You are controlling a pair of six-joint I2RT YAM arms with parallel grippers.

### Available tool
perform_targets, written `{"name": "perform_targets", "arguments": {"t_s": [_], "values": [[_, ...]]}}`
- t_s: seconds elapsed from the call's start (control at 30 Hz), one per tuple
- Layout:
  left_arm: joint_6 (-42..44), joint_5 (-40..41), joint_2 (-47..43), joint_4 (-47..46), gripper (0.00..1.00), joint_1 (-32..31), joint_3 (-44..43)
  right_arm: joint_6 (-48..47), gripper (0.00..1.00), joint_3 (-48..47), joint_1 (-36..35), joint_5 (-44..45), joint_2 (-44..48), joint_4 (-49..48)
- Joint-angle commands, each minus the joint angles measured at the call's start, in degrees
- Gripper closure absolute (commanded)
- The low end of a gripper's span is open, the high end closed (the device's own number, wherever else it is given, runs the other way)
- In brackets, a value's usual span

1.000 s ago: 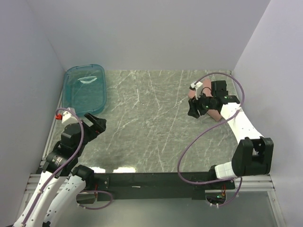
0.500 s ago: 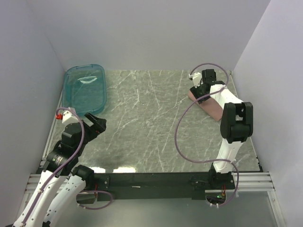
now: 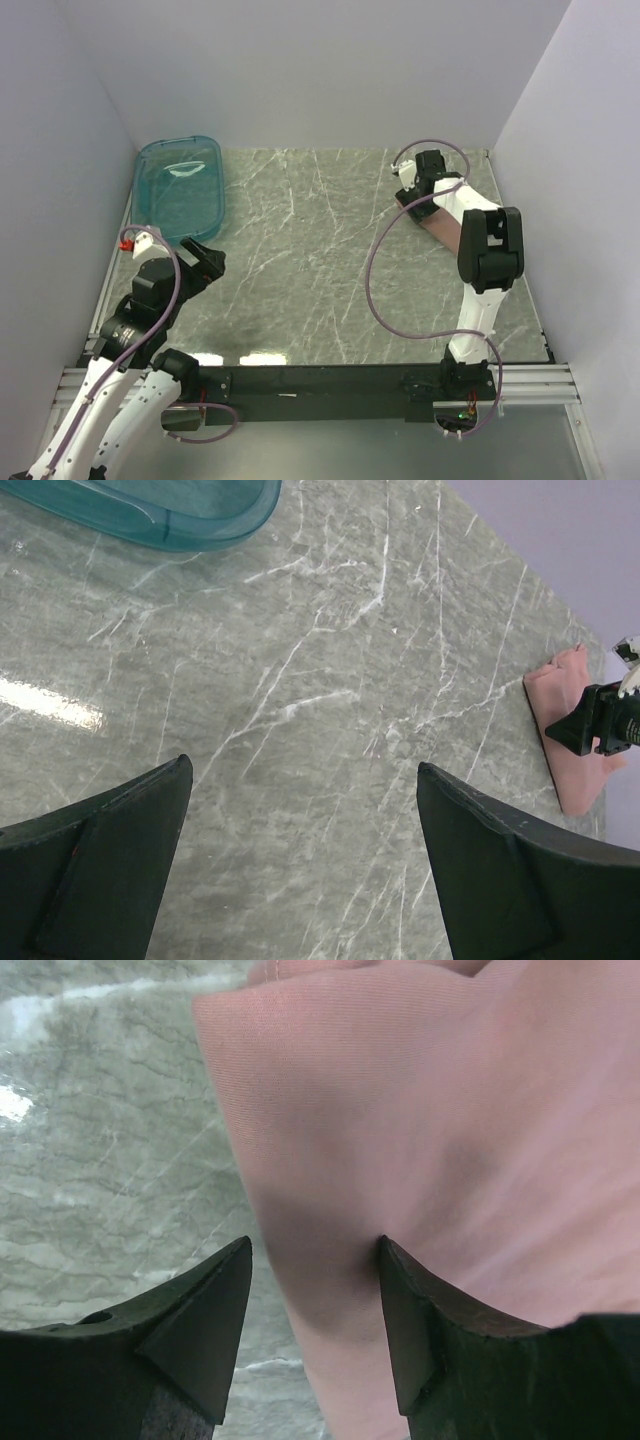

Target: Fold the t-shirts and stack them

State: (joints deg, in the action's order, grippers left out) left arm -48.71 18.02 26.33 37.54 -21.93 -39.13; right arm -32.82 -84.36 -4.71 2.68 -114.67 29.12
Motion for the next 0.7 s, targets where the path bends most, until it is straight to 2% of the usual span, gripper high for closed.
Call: {"name": "perform_targets", "arguments": {"t_s": [0.0,0.13,0.27,0.43,0.53,0.67], "values": [[1.4,0.3,0.4,-2.1,0.01,0.1,-1.0,0.5,0.40,-2.3,-0.3,2.2,-2.2,-0.2],[1.0,0.4,0.0,-1.7,0.01,0.1,-1.1,0.6,0.47,-4.6,-0.4,3.7,-4.5,-0.1],[0.5,0.7,-1.2,-0.8,0.01,0.1,-1.0,1.3,0.62,-7.2,-0.3,5.2,-7.0,0.1],[0.3,0.9,-1.7,-0.4,0.01,0.1,-1.0,3.5,0.73,-10.4,-0.1,6.5,-9.2,0.1],[0.4,0.9,-1.3,-0.2,0.00,0.1,-1.6,6.8,0.85,-14.9,0.5,8.0,-11.4,0.6],[0.5,0.6,-0.7,-0.1,0.01,0.1,-2.1,11.6,0.90,-27.9,2.2,9.4,-17.9,5.1]]}}
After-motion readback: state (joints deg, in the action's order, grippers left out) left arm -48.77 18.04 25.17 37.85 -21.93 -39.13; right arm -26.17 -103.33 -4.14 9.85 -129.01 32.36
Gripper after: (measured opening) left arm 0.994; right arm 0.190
